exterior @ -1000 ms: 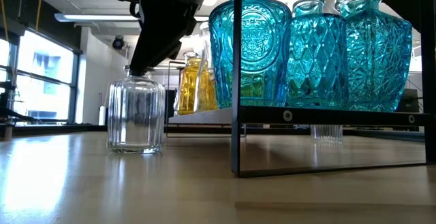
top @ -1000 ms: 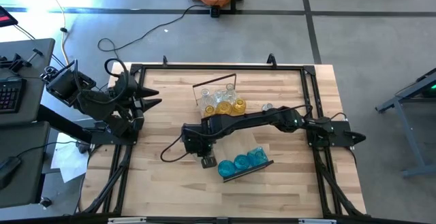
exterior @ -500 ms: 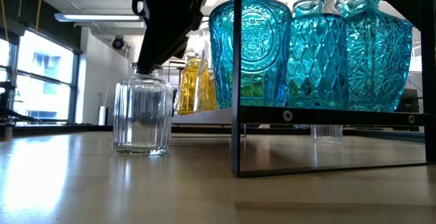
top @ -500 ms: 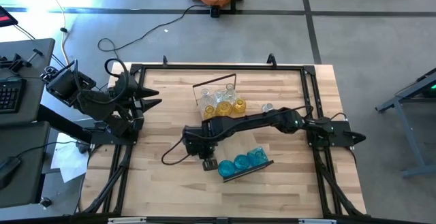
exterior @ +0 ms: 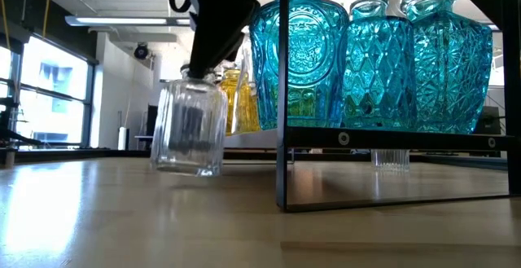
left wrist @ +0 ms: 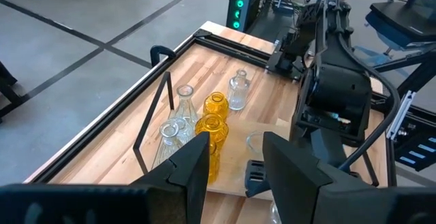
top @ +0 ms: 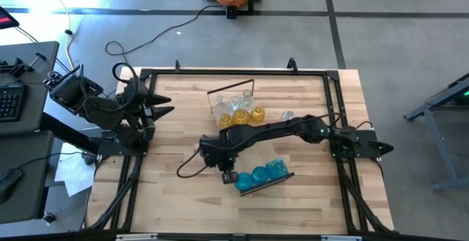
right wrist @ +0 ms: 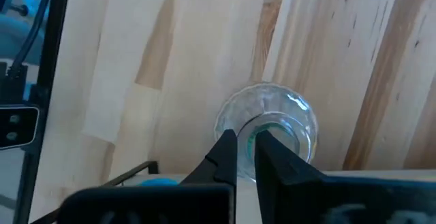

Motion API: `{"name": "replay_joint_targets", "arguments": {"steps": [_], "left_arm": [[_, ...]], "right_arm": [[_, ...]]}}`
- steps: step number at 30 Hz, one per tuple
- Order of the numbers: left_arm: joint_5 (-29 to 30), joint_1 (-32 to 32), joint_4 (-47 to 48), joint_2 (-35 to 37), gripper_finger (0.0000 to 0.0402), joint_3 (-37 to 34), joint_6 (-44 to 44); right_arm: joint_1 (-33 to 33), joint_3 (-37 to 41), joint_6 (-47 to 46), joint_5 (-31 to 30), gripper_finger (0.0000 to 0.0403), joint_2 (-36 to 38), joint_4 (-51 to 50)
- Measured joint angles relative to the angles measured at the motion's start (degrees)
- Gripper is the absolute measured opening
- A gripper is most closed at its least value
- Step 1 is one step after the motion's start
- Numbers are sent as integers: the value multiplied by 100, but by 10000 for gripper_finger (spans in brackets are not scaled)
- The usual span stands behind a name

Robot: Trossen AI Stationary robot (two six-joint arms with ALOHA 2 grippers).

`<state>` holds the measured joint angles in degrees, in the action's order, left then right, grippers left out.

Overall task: Sort vases onto shelf
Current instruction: Put the transparent crystal vase on the shelf aligned with the other transparent crystal vase

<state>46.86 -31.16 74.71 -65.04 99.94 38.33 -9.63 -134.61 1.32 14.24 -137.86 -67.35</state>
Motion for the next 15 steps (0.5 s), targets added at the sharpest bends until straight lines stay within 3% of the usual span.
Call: {"name": "replay_joint_targets", "arguments": {"steps": [15], "left_arm": [[10,-2,-150,0,127,0,-144]], "right_arm": [[-103,-22,-84,339,1,380,302]]}}
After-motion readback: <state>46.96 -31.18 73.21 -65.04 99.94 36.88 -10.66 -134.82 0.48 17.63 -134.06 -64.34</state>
